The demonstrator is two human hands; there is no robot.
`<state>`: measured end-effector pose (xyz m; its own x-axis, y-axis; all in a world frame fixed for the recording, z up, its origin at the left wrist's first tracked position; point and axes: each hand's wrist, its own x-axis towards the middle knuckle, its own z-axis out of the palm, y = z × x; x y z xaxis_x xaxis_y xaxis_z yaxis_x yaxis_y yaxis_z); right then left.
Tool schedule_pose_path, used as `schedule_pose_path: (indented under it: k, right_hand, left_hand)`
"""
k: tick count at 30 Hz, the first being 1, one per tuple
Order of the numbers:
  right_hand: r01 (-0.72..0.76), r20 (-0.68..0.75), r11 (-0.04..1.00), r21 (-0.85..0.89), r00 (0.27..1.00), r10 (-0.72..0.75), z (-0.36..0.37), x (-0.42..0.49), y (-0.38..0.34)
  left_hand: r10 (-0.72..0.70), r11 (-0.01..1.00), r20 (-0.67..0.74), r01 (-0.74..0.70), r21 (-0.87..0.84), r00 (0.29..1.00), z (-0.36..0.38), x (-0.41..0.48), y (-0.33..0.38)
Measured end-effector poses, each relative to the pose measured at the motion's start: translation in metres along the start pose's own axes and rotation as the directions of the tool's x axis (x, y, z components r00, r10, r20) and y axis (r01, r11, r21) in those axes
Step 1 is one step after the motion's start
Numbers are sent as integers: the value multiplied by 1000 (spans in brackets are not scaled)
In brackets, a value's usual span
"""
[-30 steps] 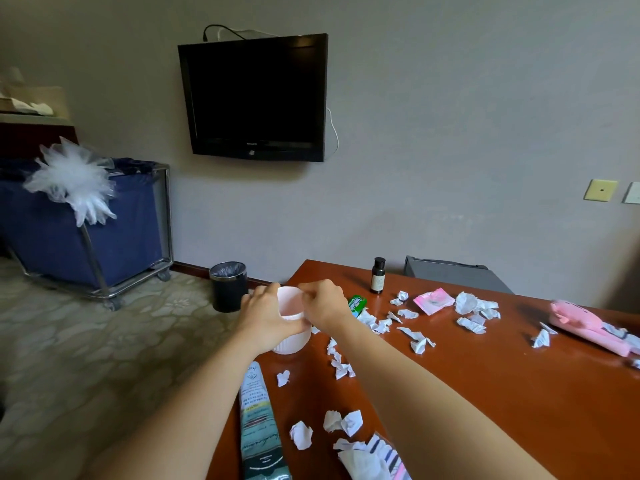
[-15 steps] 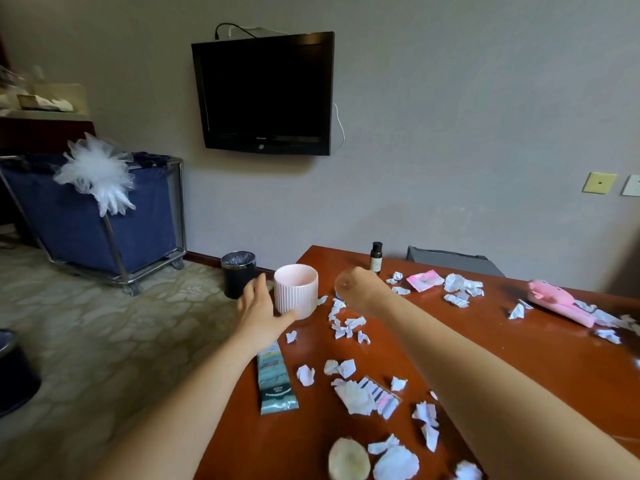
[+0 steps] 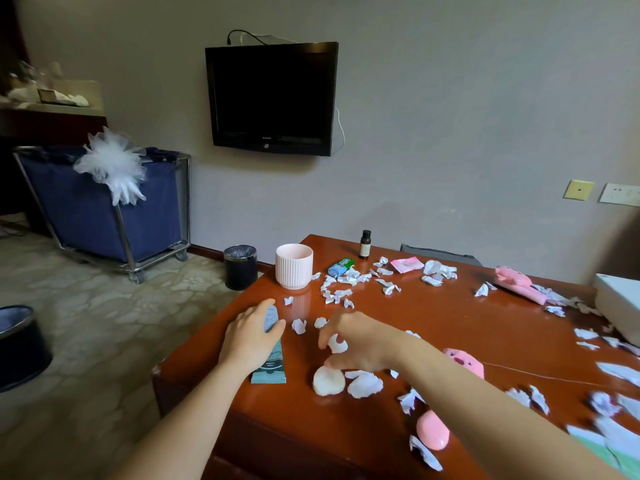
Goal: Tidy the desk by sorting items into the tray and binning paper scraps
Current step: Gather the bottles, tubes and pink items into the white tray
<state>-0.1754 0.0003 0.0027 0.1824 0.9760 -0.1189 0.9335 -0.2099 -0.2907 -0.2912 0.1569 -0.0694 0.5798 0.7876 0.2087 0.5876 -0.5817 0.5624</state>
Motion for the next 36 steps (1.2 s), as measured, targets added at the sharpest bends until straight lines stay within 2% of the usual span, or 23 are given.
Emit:
schedule_pose_path:
  k: [3, 6, 13, 21, 24, 30, 36]
  right_hand:
    - [23, 5, 1000, 13, 1000, -23, 10, -11, -7]
    - [-14, 6, 998, 59, 1000, 14, 24, -16, -14]
    - [-32, -121, 998, 44, 992, 37, 40, -14, -20]
    - [-99, -105, 992, 76, 989, 107, 30, 9, -10]
    - [-105, -98, 993, 53, 989, 109, 34, 16, -4]
    - [-190, -112, 982, -10, 976, 188, 29, 14, 8]
    - [-196, -88, 978, -65, 978, 190, 23, 6, 11]
  left_hand:
    - [26, 1000, 4, -26, -9, 1000, -1, -14, 3]
    - [49, 999, 6, -49, 3, 999, -1, -26, 5]
    - [65, 998, 11, -65, -8, 998, -2, -45, 8]
    - [33, 998, -10, -33, -44, 999, -5, -48, 12]
    - [9, 1000, 10, -9, 6, 1000, -6, -43, 14]
    - [-51, 988, 155, 27, 155, 987, -14, -25, 19]
    - [-130, 970, 117, 102, 221, 985, -22, -11, 27]
